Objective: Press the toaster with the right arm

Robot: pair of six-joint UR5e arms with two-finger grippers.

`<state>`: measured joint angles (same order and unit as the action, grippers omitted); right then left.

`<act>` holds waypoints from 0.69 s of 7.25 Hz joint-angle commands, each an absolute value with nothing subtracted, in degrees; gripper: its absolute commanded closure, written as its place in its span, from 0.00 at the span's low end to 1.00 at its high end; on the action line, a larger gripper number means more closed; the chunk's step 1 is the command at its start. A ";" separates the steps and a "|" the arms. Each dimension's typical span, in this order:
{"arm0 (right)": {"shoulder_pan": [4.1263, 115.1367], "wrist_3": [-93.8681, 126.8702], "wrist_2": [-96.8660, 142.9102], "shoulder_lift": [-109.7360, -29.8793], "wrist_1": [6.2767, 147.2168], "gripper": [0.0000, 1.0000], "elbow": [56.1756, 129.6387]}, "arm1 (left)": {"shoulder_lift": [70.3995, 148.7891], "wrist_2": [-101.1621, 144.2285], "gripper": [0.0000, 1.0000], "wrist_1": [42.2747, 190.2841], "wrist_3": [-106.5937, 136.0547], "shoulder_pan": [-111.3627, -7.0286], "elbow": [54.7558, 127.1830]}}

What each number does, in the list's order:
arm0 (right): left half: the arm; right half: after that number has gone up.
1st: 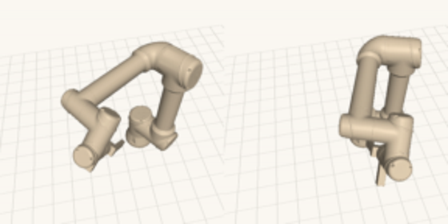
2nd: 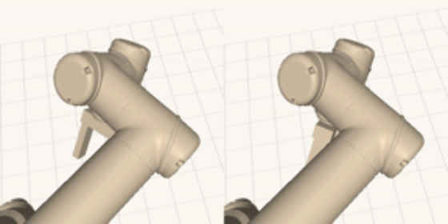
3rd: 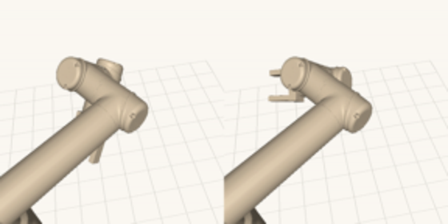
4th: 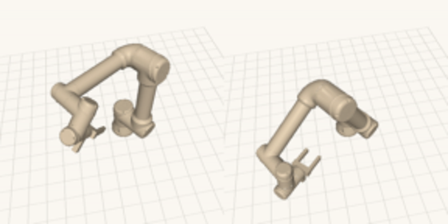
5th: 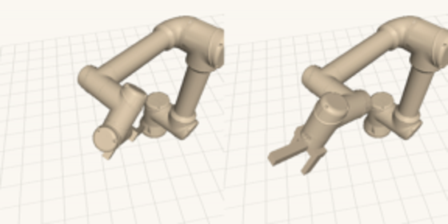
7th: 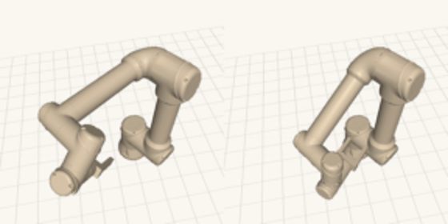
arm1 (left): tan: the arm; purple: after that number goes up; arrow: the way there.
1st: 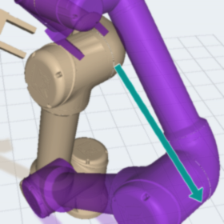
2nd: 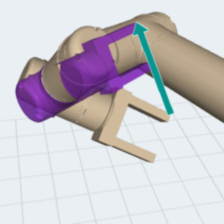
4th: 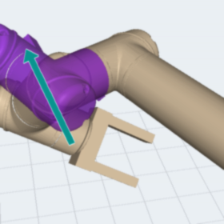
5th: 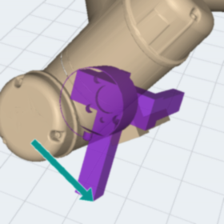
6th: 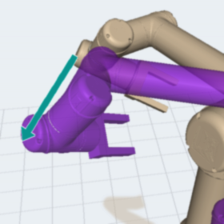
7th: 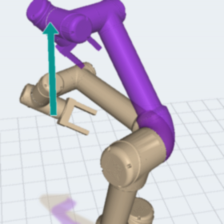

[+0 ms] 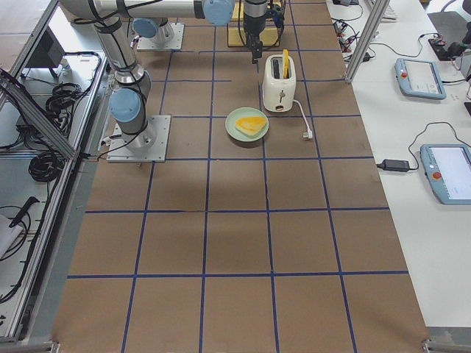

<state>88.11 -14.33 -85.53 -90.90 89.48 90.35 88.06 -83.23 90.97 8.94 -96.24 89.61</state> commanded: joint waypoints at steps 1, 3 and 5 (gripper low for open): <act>88.07 -14.41 -85.60 -90.79 89.56 0.00 90.44 | 88.07 -83.23 0.00 90.97 8.96 -96.24 89.65; 88.07 -14.68 -85.52 -91.23 89.21 0.00 90.88 | 87.98 -83.23 0.00 90.97 8.96 -96.24 89.65; 88.07 -20.27 -85.69 -91.32 89.03 0.00 91.58 | 87.98 -83.23 0.00 90.97 8.96 -96.24 89.65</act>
<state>88.08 -16.96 -85.60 -91.28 89.12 91.16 87.99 -83.23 90.97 8.96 -96.24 89.65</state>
